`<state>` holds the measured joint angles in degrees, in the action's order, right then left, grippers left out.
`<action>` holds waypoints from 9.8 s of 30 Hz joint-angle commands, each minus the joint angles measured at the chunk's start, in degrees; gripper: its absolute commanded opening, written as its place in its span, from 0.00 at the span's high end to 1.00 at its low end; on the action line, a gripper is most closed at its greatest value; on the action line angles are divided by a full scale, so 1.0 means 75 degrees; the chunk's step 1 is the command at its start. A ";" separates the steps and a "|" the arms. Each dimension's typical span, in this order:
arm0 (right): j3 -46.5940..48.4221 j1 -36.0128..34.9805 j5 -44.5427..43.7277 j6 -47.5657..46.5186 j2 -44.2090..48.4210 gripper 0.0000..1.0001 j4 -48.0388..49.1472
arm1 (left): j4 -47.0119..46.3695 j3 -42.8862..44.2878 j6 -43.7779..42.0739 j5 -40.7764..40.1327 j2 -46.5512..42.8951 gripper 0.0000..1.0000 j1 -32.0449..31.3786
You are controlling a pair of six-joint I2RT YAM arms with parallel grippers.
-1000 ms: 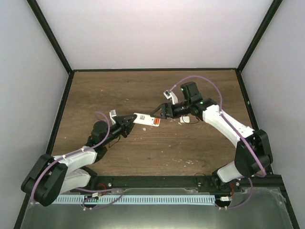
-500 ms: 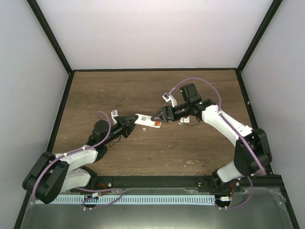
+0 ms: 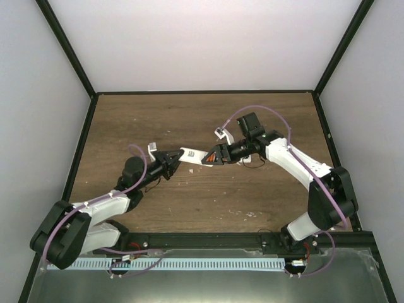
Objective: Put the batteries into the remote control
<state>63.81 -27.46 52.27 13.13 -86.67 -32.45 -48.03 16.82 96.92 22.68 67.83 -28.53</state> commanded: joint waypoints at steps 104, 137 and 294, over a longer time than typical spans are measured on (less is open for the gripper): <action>0.0385 0.0056 0.0772 0.0102 -0.0100 0.55 0.0336 | -0.2913 -0.0277 0.0147 -0.0355 0.0788 1.00 0.0012; 0.0294 0.0421 0.1333 0.0659 -0.0168 0.56 0.0429 | -0.2705 -0.0201 -0.0045 -0.0268 0.0855 1.00 0.0125; -0.1719 -0.0803 -0.4185 -0.2935 -0.0256 0.54 0.2268 | -0.0297 0.1165 -0.5182 0.3145 0.4698 1.00 0.1423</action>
<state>51.94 -32.95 14.57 -5.69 -90.91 -18.63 -50.11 25.32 61.65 44.62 101.84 -17.98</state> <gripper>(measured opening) 0.462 0.169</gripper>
